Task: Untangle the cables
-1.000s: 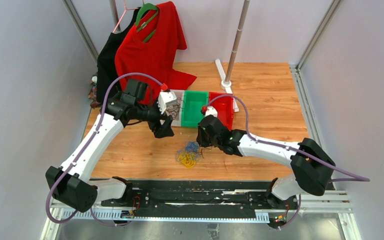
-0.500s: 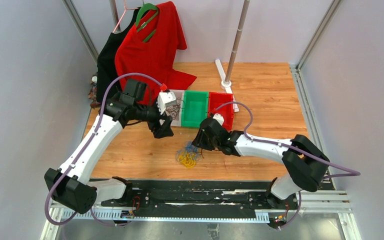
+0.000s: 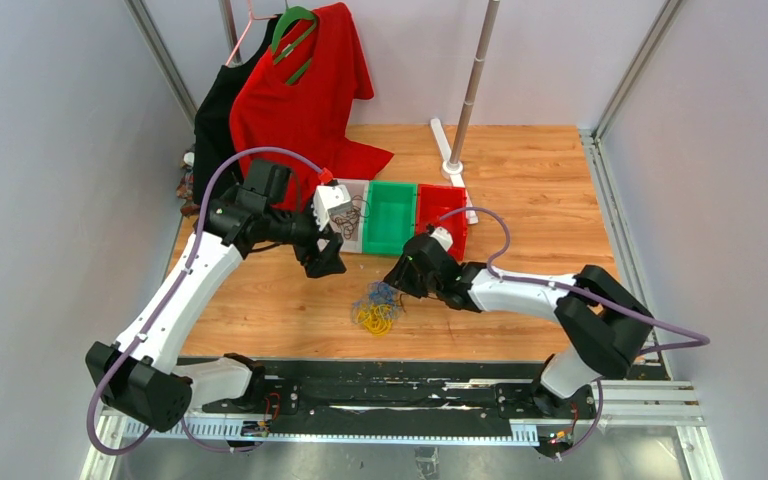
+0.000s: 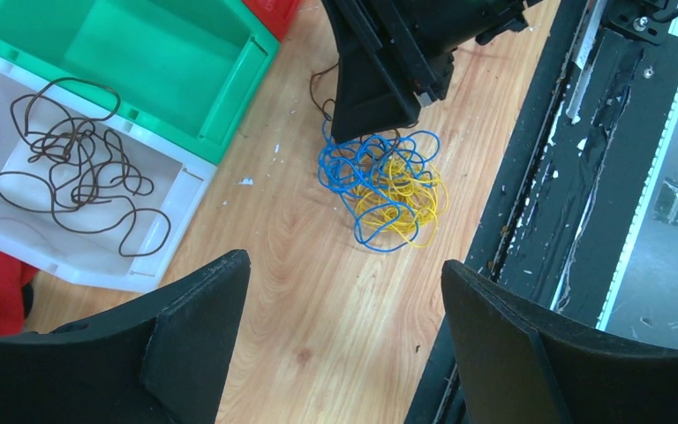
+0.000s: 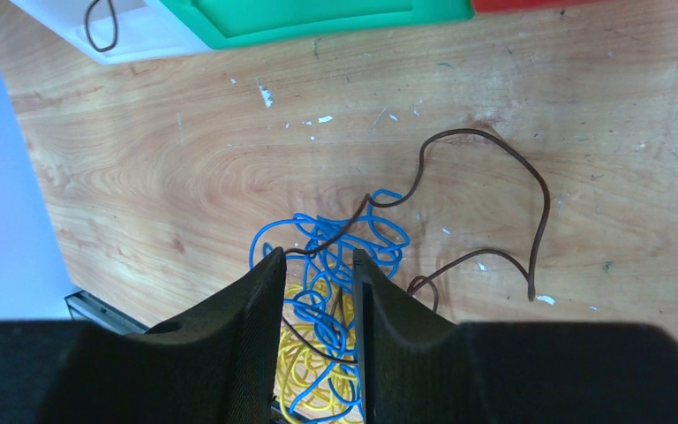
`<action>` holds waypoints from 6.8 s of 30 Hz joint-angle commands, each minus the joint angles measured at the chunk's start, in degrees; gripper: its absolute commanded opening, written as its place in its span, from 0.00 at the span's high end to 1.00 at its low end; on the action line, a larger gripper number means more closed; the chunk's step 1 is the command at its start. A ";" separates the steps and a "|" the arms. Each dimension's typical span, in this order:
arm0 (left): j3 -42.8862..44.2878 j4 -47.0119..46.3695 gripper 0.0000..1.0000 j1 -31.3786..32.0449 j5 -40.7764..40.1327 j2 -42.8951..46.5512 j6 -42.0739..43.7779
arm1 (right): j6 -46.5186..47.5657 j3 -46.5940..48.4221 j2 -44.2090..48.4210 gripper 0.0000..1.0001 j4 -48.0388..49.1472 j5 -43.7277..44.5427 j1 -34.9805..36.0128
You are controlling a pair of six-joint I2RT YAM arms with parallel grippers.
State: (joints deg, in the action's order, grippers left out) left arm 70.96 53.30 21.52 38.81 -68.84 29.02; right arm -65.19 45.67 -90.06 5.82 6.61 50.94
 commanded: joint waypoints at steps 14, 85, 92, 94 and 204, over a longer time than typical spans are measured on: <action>1.00 0.93 0.16 0.08 0.90 0.98 1.12 | -2.93 1.09 -0.14 0.67 1.41 0.73 -0.86; -7.67 -1.05 0.22 4.17 -0.05 22.10 25.42 | 15.87 12.24 3.24 0.99 30.30 -57.32 1.60; -11.53 -1.00 0.19 4.29 1.40 24.85 24.69 | 15.41 12.38 2.84 0.99 31.18 -56.81 2.05; -11.72 -0.42 0.20 4.48 2.43 24.34 24.04 | 14.83 12.35 2.67 0.99 32.26 -56.79 2.35; 4.62 -26.15 1.00 1.61 -20.15 -14.63 0.94 | 36.42 -10.89 47.15 0.25 -15.45 12.59 8.96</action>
State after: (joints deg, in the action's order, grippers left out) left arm 74.65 29.91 25.41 17.50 -80.34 28.62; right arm -28.56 32.03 -44.18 0.69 21.96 60.66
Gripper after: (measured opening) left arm 0.025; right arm 0.746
